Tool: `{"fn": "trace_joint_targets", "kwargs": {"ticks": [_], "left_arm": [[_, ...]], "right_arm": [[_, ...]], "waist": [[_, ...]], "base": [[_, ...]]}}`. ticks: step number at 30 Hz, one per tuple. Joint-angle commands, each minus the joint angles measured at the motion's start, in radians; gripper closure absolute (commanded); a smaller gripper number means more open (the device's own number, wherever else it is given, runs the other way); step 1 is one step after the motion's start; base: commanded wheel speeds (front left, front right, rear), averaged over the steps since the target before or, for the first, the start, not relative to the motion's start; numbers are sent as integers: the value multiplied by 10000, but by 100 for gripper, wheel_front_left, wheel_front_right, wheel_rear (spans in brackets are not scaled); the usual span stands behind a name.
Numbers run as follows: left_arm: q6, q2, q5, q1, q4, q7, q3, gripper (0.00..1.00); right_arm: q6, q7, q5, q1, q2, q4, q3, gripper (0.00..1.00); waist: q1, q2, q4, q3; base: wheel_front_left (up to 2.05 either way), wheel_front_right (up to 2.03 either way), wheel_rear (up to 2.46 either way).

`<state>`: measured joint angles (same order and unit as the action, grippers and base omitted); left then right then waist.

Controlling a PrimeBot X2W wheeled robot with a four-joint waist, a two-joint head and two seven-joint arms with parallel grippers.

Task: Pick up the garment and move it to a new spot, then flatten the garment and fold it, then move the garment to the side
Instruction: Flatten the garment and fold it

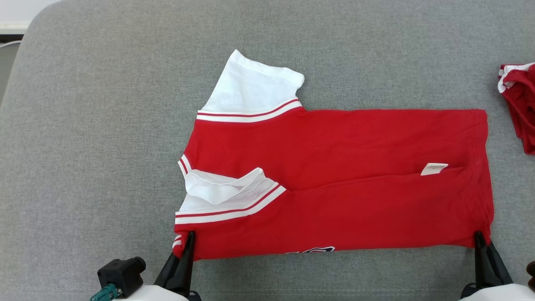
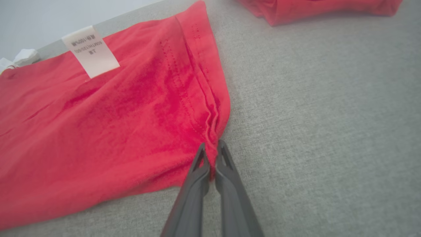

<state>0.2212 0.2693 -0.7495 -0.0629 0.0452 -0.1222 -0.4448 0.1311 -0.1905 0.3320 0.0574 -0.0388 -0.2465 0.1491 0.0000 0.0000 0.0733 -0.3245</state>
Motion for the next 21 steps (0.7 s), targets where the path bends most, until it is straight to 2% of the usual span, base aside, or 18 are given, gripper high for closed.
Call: {"fn": "trace_joint_targets", "kwargs": {"ticks": [1,4,5,6,10,17,21], "left_arm": [[-48,116,-38,237,85,9,289,100],[-152,143,-81,343,-139,87,240,100],[-155,141,-84,376,-190,80,248,61],[-161,167,-68,401,-238,110,229,0],[-93,330,59,475,-241,57,306,0],[581,1131,764,599,358,-140,857,0],[726,1538,1017,947,748,-81,1108,0]], "right_arm": [[-4,22,-13,145,-131,181,-212,100],[-4,11,58,117,-121,150,-316,100],[-4,9,97,91,-120,122,-358,51],[-4,-17,171,59,-119,100,-391,0],[-4,-163,341,68,-117,40,-381,0],[-4,-412,220,-86,-116,527,-127,0],[-4,-356,-6,-549,-115,709,-79,0]], "waist": [[0,0,-14,23],[0,0,-121,26],[0,0,-169,31],[0,0,-218,37],[0,0,-349,125],[0,0,-619,413],[0,0,-718,513]], "base": [[0,0,0],[0,0,0],[0,0,0],[0,0,0],[0,0,0],[0,0,0],[0,0,0]]}}
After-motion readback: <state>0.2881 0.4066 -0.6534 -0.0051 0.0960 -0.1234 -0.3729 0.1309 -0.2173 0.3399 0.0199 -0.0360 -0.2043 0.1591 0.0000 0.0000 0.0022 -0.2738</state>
